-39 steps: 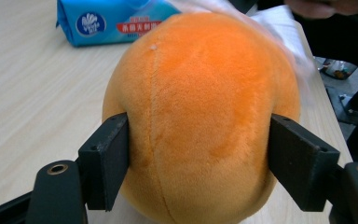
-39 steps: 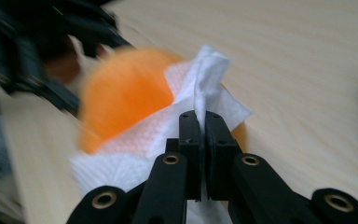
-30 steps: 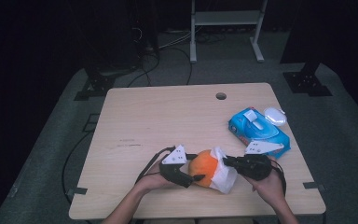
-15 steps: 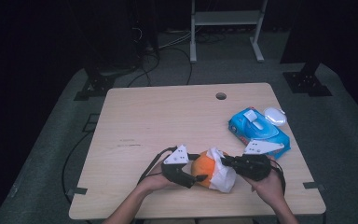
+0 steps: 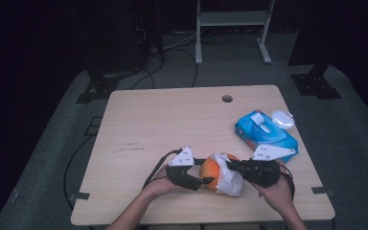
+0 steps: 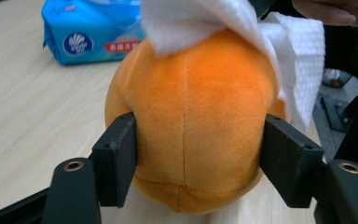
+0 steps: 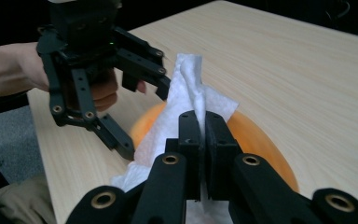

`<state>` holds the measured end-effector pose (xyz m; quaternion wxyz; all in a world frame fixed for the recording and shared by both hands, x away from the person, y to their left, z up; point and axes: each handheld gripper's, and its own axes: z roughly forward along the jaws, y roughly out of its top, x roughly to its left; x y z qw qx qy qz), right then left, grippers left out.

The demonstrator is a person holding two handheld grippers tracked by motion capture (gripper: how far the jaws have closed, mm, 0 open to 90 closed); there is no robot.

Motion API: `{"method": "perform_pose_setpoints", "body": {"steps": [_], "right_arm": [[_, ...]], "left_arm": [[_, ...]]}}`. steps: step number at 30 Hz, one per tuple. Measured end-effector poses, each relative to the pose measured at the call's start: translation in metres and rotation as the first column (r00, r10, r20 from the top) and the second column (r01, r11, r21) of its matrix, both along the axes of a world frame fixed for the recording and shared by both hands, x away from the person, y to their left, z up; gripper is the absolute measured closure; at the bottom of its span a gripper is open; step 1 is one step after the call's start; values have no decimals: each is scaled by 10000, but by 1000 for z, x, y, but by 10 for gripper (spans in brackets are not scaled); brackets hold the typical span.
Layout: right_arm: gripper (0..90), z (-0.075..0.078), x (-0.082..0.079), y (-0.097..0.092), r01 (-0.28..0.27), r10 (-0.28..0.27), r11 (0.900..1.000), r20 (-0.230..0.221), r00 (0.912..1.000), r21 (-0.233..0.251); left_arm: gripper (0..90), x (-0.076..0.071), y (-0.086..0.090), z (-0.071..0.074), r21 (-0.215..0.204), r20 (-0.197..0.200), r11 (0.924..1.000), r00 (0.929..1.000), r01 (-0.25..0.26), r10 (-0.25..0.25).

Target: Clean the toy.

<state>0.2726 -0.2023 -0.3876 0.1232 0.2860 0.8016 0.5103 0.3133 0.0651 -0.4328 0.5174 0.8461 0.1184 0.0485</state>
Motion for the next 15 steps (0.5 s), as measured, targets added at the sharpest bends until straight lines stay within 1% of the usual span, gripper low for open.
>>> {"method": "perform_pose_setpoints", "body": {"steps": [1, 3, 5, 6, 7, 8, 9, 10, 11, 12, 13, 14, 15], "right_arm": [[858, 1, -1, 1, -18, 18, 10000, 49, 10000, -64], [858, -1, 1, -2, 76, -76, 9998, -1, 10000, -164], [858, -4, 4, -6, 222, -225, 9995, -176, 9996, -208], [858, -6, 5, -9, 305, -311, 9992, -264, 9992, -248], [858, -8, 6, -11, 348, -356, 9991, -363, 9987, -223], [858, -9, 7, -12, 386, -396, 9990, -432, 9983, -242], [858, -10, 8, -13, 425, -438, 9987, -474, 9979, -274], [858, -11, 8, -15, 436, -448, 9987, -487, 9978, -260], [858, -10, 9, -15, 461, -474, 9986, -505, 9976, -264], [858, -9, 8, -15, 490, -504, 9984, -478, 9976, -289], [859, -8, 7, -14, 487, -500, 9984, -425, 9978, -289], [859, -6, 6, -12, 454, -462, 9986, -320, 9984, -260], [859, -6, 6, -12, 454, -462, 9986, -320, 9984, -260]], "left_arm": [[336, -1, 0, 2, 72, -13, 10000, 10000, 16, -16], [342, -1, 4, 7, -54, 54, 9999, 9999, 84, -84], [344, -1, 6, 7, -95, 76, 9999, 9999, 74, -74], [343, 0, 7, 7, -256, 42, 9996, 10000, 77, -76], [324, 1, 7, 7, -384, -37, 9993, 10000, 16, -17], [264, 2, 6, 6, -430, -205, 9990, 9997, -134, 125], [197, 4, 5, 4, -280, -346, 9991, 9989, -333, 323], [154, 5, 4, 2, -212, -489, 9988, 9979, -439, 428], [144, 5, 3, -1, -199, -575, 9992, 9978, -350, 338], [160, 4, 2, -3, -202, -593, 9996, 9981, -203, 191], [225, 4, 2, -3, -202, -593, 9996, 9981, -203, 191], [250, 3, 1, -4, -166, -385, 9998, 9992, -100, 94], [250, 1, 0, -4, -159, -216, 9999, 9998, -40, 37]]}}
